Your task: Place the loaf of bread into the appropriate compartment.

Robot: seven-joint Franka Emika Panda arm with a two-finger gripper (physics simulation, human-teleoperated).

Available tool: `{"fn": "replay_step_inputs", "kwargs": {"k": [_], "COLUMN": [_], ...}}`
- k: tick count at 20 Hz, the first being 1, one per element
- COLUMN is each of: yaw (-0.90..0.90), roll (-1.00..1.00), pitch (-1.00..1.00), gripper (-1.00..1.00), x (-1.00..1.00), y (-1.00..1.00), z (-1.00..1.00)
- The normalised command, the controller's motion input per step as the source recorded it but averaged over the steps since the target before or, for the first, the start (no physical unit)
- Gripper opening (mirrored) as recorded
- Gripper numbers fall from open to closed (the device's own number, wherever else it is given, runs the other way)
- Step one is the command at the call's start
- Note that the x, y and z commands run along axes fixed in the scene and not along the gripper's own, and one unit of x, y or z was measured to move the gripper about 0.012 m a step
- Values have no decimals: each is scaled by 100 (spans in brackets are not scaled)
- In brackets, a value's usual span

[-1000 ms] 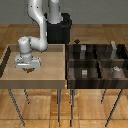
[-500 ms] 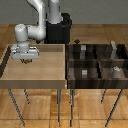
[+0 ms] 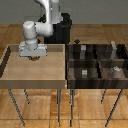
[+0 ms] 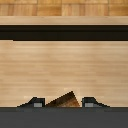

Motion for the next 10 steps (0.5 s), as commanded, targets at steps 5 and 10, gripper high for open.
{"fn": "replay_step_inputs", "kwargs": {"k": [5, 10], "yaw": [0, 0], "roll": [0, 0], "pitch": [0, 0], "gripper": [-100, -100], "x": [0, 0], "y": [100, 100], "z": [0, 0]}}
